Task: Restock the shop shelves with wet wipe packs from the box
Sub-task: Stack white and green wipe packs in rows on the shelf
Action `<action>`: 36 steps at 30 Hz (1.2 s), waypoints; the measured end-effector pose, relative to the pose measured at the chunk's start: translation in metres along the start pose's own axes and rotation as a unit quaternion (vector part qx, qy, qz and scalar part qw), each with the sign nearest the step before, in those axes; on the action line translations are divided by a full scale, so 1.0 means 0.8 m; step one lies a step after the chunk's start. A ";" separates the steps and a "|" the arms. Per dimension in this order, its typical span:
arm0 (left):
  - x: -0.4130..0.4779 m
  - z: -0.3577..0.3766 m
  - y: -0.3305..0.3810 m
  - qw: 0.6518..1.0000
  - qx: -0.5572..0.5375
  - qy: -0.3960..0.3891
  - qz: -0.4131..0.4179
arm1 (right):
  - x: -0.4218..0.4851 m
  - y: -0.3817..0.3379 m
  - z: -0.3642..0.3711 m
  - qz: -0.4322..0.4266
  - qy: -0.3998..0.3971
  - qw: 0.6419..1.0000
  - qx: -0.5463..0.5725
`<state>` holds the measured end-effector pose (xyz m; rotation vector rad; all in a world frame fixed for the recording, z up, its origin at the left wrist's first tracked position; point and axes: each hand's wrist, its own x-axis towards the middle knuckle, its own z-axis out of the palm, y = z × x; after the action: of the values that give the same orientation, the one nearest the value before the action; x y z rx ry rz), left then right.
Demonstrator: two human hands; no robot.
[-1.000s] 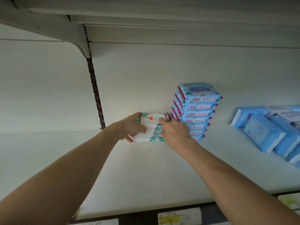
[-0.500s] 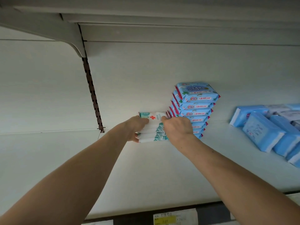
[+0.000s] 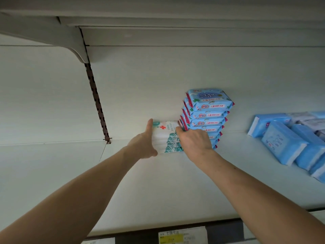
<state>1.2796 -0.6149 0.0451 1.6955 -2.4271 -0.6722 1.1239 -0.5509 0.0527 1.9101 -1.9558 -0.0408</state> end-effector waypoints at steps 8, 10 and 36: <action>0.007 -0.008 -0.005 0.999 0.043 0.024 0.017 | 0.003 0.002 0.004 0.007 -0.003 0.999 0.034; 0.004 -0.009 0.000 1.000 -0.007 0.003 0.007 | 0.004 0.005 0.007 0.017 0.009 0.998 0.064; 0.001 -0.033 0.005 0.902 -0.389 -0.069 -0.171 | -0.032 -0.015 0.011 0.090 -0.038 0.974 0.205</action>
<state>1.2848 -0.6221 0.0704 1.7151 -1.5403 -1.5834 1.1321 -0.5293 0.0347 1.9826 -2.3247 0.3736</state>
